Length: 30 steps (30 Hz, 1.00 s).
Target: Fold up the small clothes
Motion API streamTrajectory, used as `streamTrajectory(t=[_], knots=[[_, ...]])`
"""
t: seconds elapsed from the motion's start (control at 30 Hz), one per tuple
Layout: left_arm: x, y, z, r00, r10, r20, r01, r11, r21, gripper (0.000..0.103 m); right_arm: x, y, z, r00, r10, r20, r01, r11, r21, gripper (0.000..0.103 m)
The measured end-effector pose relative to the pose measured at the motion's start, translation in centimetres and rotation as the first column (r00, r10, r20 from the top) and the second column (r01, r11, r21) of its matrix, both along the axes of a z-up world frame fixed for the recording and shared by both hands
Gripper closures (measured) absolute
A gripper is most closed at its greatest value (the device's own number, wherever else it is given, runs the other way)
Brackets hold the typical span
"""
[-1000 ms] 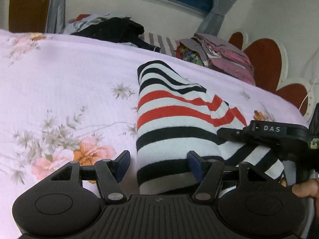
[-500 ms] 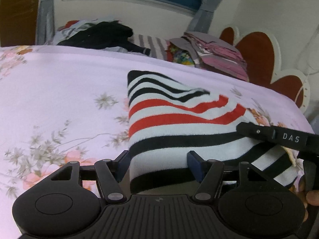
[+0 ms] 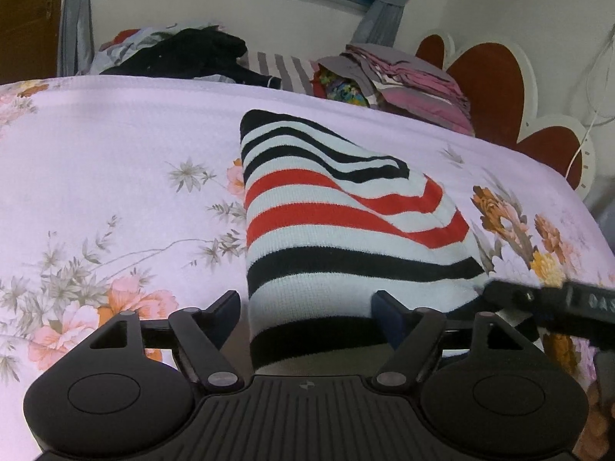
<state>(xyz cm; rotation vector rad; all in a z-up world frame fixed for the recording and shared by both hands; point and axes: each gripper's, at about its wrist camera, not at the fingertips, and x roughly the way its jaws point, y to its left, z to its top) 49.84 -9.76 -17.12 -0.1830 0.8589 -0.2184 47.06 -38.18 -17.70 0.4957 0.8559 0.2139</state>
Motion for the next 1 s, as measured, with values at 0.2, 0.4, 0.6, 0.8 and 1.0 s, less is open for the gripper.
streamTrajectory(t=[0.2,0.4,0.6,0.8,1.0], knots=[[-0.3,0.7,0.6,1.000,-0.011,-0.008,0.011,1.000,-0.002,0.028,-1.3,0.1,-0.3,1.000,0.024,-0.019,-0.024,1.000,-0.001,0.047],[-1.3,2.2,1.1,1.000,0.012,0.013,-0.012,1.000,0.011,0.028,-1.5,1.4,-1.2,0.996,0.075,-0.057,-0.077,0.997,-0.026,0.062],[-1.2,2.3,1.3,1.000,0.017,0.013,-0.017,1.000,-0.004,0.028,-2.6,3.8,2.1,0.986,0.146,0.077,-0.120,0.955,-0.270,0.090],[-1.0,0.1,0.0,0.999,-0.031,-0.010,0.031,1.000,-0.006,0.028,-3.4,2.0,0.6,0.993,0.121,0.010,-0.113,0.951,-0.287,0.092],[-0.8,-0.7,-1.4,0.999,-0.049,-0.022,0.049,0.999,-0.003,0.021,-3.0,1.6,0.2,0.995,0.101,-0.013,-0.101,0.960,-0.262,0.088]])
